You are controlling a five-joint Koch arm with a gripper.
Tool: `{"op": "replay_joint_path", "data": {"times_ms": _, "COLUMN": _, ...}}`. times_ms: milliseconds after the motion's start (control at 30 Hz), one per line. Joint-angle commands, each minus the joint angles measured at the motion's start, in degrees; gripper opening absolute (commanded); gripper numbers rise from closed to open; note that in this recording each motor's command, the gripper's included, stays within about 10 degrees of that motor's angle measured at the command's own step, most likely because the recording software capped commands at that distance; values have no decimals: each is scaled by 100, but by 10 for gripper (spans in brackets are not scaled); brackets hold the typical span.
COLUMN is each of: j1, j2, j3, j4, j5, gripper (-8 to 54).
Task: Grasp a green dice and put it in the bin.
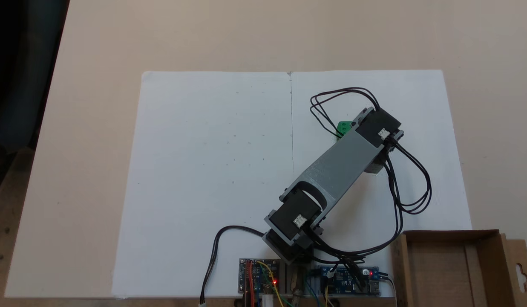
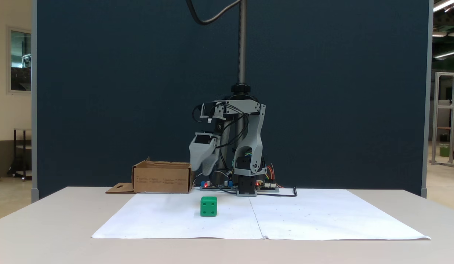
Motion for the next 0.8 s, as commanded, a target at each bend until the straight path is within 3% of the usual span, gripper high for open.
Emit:
{"op": "replay_joint_path", "data": {"times_ms": 0, "j1": 0, "j2": -62, "j3": -272, "j4": -562, "j5": -686, "gripper": 459}}
{"op": "replay_joint_path", "data": {"times_ms": 433, "j1": -88, "j2": -589, "j3": -264, "j4": -1081, "j5": -1942, "gripper": 471}}
{"op": "replay_joint_path", "data": {"times_ms": 767, "j1": -668, "j2": -325, "j3": 88, "j4": -1099, "j5": -2030, "gripper": 472}}
